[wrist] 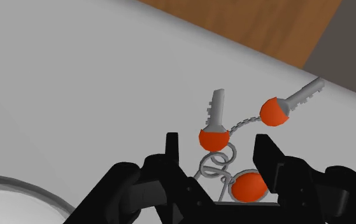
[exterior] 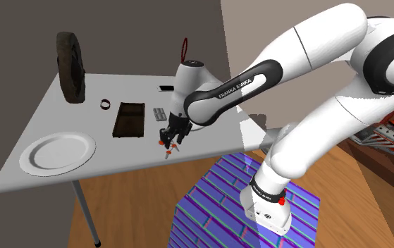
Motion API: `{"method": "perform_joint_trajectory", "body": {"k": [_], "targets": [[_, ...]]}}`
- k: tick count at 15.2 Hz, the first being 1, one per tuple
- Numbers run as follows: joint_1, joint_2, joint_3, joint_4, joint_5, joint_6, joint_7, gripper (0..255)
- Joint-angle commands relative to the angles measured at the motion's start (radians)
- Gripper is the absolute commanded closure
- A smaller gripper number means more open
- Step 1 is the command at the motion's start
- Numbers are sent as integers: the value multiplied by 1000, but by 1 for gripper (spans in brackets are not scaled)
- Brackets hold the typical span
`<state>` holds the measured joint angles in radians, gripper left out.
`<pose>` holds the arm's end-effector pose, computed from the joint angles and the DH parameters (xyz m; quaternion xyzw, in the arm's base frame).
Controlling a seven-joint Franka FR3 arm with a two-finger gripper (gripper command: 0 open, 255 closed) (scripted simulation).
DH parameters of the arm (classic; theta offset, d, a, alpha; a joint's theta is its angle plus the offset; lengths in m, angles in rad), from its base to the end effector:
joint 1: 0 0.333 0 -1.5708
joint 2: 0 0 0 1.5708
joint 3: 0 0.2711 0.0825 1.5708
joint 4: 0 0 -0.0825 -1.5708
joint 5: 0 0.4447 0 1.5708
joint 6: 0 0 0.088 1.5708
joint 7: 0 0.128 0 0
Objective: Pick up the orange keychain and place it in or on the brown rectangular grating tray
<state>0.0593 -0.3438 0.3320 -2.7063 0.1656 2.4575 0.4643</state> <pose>0.4276 0.1576 0.2311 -0.9936 0.1052 -0.0384 0.0169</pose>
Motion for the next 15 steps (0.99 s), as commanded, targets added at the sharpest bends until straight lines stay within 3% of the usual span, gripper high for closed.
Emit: {"method": "perform_joint_trajectory", "body": {"k": [1, 5, 15], "targets": [[4, 4, 4, -1, 3, 1, 0, 255], [4, 8, 3, -2, 2, 6, 0, 255], [11, -96, -22, 63, 6, -163, -10, 255]]}}
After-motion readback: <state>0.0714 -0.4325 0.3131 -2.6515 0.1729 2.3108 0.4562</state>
